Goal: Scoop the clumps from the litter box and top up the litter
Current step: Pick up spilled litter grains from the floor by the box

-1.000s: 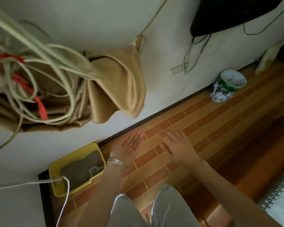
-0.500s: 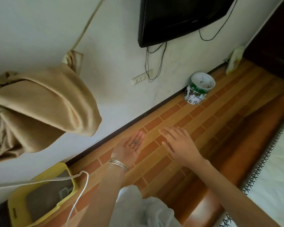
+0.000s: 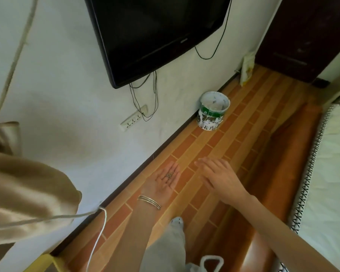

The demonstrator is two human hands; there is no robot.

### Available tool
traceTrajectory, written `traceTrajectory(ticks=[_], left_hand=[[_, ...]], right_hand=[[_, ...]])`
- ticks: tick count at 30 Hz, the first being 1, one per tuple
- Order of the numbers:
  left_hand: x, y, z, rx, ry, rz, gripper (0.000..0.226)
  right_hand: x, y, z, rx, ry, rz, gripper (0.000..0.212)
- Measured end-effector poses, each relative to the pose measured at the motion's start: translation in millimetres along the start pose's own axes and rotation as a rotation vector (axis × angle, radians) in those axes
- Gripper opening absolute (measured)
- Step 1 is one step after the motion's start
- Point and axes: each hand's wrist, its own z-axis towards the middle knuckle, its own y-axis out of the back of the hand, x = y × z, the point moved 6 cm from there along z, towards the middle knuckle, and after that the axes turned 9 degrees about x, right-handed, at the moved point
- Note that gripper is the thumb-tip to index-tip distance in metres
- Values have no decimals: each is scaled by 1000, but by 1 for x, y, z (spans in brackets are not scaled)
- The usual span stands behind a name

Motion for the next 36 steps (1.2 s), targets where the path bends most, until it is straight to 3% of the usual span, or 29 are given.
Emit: traceTrajectory(ticks=[10,23,36], left_hand=[[-24,-86,120,40,79,111,35],[-3,-140,240,-25,157,160,33],[39,-276,414,-16,54,120,33]], right_hand=[[-106,37,78,-45,-94,8,43],[-215,16,136,-18,-81,66,40],[-427,66,229,-17,-4,37,42]])
